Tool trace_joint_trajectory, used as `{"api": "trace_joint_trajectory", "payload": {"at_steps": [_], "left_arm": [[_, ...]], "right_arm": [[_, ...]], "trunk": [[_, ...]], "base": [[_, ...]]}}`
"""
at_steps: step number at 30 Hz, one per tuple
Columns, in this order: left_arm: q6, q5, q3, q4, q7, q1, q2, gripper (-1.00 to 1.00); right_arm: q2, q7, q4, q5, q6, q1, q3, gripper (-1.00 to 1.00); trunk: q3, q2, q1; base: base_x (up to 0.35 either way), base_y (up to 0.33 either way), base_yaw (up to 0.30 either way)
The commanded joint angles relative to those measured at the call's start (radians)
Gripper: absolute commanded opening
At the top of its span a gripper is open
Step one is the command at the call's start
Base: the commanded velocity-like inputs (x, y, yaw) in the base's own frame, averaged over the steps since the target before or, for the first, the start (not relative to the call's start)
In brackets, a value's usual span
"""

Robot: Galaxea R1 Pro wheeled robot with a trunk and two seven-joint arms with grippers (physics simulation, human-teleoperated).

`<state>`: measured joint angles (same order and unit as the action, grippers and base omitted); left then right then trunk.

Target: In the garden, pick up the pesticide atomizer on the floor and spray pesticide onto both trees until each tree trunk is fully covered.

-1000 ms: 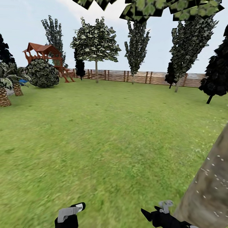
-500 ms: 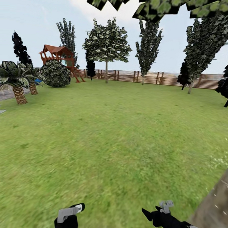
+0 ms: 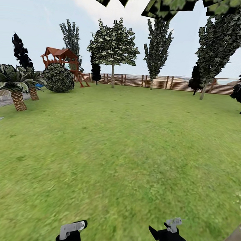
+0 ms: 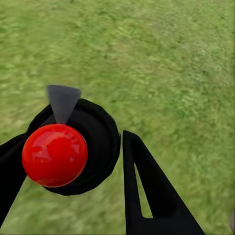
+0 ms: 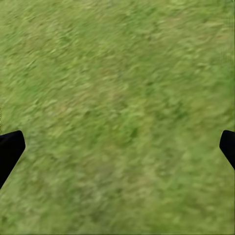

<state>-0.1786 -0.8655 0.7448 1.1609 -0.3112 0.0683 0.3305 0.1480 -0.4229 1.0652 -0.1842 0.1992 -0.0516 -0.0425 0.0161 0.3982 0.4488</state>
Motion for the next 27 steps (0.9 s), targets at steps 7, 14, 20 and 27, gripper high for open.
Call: {"api": "trace_joint_trajectory", "payload": {"at_steps": [7, 14, 20, 27], "left_arm": [[-0.009, -0.009, 0.005, -0.002, -0.006, 0.002, -0.002, -1.0], [-0.005, -0.008, 0.005, -0.004, -0.005, 0.003, -0.002, -1.0], [-0.007, -0.009, 0.005, -0.061, -0.005, 0.004, -0.009, -1.0], [0.0, -0.089, 0.005, -0.225, 0.01, 0.06, -0.034, -1.0]], "right_arm": [[0.001, 0.001, -0.004, -0.012, -0.003, -0.001, -0.008, 1.0], [0.001, 0.009, -0.032, -0.012, -0.026, -0.001, -0.002, 1.0], [0.0, 0.052, -0.111, -0.012, -0.113, -0.001, -0.006, 1.0], [0.003, 0.062, -0.191, -0.014, -0.129, -0.001, 0.0, 1.0]], "trunk": [[0.002, 0.002, 0.001], [0.002, 0.002, 0.001], [0.002, 0.002, 0.001], [0.002, 0.002, 0.001]], "base": [[0.335, 0.0, 0.0], [0.335, 0.0, 0.0], [0.335, 0.0, 0.0], [0.335, 0.0, 0.0]]}}
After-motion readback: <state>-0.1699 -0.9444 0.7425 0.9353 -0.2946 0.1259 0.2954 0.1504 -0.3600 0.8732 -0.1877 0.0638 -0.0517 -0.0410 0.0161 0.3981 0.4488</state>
